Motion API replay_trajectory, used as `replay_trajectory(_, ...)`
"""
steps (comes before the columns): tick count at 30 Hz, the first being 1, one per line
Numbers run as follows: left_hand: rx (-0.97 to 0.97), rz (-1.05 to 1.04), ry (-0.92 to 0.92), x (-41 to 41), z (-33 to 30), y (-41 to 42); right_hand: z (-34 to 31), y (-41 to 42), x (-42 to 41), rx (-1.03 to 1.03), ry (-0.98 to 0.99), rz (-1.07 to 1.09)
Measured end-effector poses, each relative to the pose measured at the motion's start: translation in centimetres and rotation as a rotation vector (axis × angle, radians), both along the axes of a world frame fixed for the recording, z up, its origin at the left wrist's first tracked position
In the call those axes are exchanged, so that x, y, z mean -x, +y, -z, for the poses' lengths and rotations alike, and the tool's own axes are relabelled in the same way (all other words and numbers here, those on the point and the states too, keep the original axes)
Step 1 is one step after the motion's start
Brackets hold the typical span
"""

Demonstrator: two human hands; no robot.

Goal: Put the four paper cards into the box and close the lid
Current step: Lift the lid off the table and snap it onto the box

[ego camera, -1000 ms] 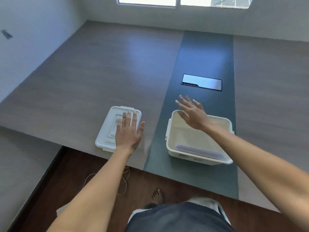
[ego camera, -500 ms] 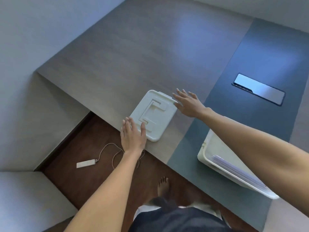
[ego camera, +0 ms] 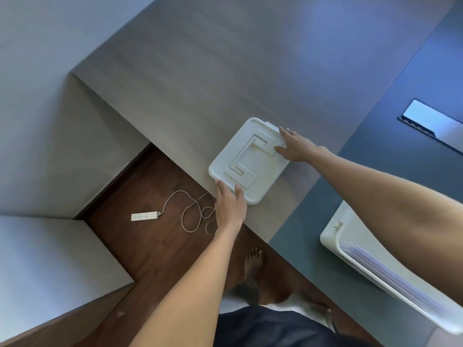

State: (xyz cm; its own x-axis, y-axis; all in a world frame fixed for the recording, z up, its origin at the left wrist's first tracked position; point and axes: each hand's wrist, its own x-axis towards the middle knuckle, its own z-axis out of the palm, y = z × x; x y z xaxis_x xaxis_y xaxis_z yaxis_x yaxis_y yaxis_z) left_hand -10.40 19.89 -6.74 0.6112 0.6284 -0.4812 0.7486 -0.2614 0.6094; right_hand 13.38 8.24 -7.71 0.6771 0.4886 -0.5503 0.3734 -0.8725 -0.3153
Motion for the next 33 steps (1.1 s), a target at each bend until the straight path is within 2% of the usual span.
replay_trajectory(5,0.179,-0.379,-0.096,-1.0,0.2,0.1,-0.5,0.0,0.6,-0.145,0.031,0.184)
replay_trajectory(9,0.395,-0.722,-0.265,-2.0,-1.2,0.6,-0.5,-0.7,1.2,-0.256,0.078,0.316)
replay_trajectory(11,0.501,-0.818,-0.276,-2.1,-1.5,1.6,-0.9,-1.3,1.6,-0.315,0.090,0.374)
replay_trajectory(15,0.615,-0.812,-0.348,-1.9,-1.6,2.2,-2.4,-2.9,2.1,-0.455,0.052,0.447)
replay_trajectory(21,0.662,-0.752,-0.429,-2.4,-3.8,0.4,-7.0,-6.1,1.3,-0.461,-0.113,0.544)
replay_trajectory(24,0.660,-0.669,-0.442,-3.3,-5.0,-0.4,-9.6,-8.7,1.7,-0.467,-0.152,0.624)
replay_trajectory(28,0.647,-0.542,-0.483,-5.1,-6.8,-1.9,-13.1,-12.8,3.4,-0.576,-0.286,0.770)
replay_trajectory(33,0.668,-0.385,-0.509,-7.3,-8.8,-4.9,-15.3,-17.8,5.8,-0.613,-0.420,0.993)
